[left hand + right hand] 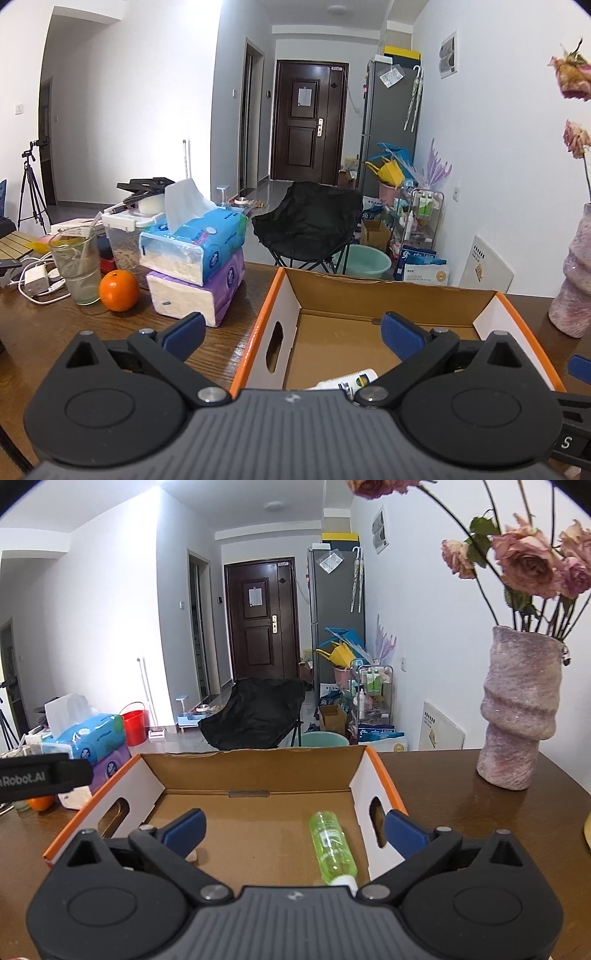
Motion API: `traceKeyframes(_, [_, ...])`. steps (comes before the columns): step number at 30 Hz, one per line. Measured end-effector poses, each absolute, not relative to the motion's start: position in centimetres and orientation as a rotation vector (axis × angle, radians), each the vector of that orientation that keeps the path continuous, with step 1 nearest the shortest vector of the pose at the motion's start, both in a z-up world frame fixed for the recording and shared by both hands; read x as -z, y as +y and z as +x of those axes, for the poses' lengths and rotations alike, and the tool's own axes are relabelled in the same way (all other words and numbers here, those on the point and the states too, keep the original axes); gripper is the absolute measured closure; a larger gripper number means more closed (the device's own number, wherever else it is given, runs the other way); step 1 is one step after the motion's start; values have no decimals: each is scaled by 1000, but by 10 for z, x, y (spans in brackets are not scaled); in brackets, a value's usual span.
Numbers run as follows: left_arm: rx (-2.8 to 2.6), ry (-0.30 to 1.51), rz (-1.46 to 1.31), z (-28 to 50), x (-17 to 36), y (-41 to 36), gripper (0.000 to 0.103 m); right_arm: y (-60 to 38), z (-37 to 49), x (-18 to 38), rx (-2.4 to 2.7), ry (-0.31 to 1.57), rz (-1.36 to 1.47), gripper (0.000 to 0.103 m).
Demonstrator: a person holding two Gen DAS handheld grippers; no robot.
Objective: Organize rigid objects
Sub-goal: 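Release the green bottle and the white spray bottle into the box, then move the left gripper to the lint brush while the right approaches the plug adapter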
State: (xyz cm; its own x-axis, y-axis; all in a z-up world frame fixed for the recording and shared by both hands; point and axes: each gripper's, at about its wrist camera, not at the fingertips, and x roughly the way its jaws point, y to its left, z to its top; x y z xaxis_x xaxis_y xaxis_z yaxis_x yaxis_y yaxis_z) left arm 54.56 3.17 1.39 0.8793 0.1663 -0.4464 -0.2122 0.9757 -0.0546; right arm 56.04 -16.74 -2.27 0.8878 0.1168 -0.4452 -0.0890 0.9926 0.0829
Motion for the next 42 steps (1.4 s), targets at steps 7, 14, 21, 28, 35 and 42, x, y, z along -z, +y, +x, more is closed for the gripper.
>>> traceKeyframes(7, [-193,447,-98,516,-18,34,0,-175,531,18,-93,453,62,0])
traceKeyframes(14, [-194,440,-100,485,-20,37,0,-179,495,16,-83,434,46,0])
traceKeyframes(21, [-184,425,-107,451,-25,37,0,-184,461,11,-82,424,48,0])
traceKeyframes(28, [-182,418,-112,414,-27,37,0,-187,425,9,-84,410,32,0])
traceKeyframes(35, [-182,415,-118,375,-25,41,0,-190,387,8,-87,392,16,0])
traceKeyframes(42, [-190,432,-118,342,-15,49,0,-194,353,13,-87,392,-7,0])
